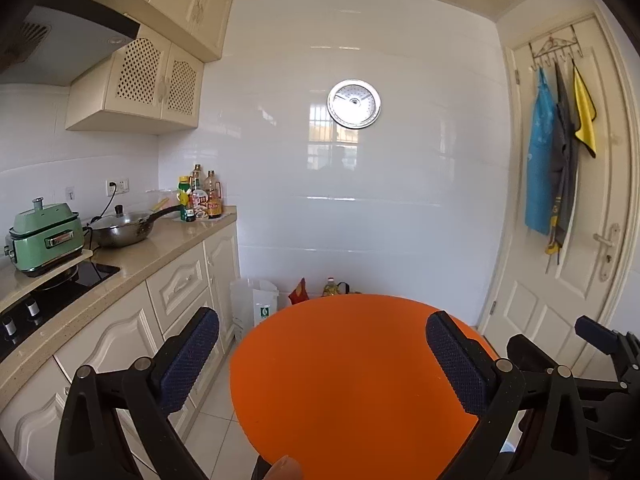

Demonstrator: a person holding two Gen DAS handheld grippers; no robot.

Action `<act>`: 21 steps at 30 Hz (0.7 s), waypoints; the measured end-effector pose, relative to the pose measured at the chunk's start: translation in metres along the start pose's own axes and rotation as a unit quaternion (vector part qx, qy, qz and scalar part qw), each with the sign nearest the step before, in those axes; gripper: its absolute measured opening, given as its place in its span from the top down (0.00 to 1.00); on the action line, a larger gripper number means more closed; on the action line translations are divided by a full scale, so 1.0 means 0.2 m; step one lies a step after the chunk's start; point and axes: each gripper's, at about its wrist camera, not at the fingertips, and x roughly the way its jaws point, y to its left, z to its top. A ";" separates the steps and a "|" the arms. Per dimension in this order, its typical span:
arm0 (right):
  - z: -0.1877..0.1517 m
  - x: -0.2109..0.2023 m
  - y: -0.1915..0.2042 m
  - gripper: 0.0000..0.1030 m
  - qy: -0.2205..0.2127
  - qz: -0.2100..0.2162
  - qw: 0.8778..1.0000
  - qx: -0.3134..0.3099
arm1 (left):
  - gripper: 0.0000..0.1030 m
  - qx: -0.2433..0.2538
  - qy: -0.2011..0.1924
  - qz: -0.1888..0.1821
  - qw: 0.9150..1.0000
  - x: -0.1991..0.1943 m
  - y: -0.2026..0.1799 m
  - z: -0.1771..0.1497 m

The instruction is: Collect trash

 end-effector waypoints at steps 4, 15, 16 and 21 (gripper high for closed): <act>0.01 -0.03 0.02 0.00 -0.007 -0.004 1.000 -0.008 | 0.01 -0.009 0.005 -0.003 1.000 -0.15 -0.04 0.16; 0.05 -0.08 0.08 0.00 -0.023 -0.008 1.000 -0.018 | 0.01 -0.015 0.004 0.009 1.000 -0.22 0.02 0.35; 0.05 -0.08 0.08 0.00 -0.022 -0.007 1.000 -0.018 | 0.01 -0.015 0.004 0.011 1.000 -0.22 0.03 0.36; 0.06 -0.06 0.11 0.00 -0.016 -0.003 1.000 -0.024 | 0.01 -0.009 0.002 0.014 1.000 -0.23 0.04 0.41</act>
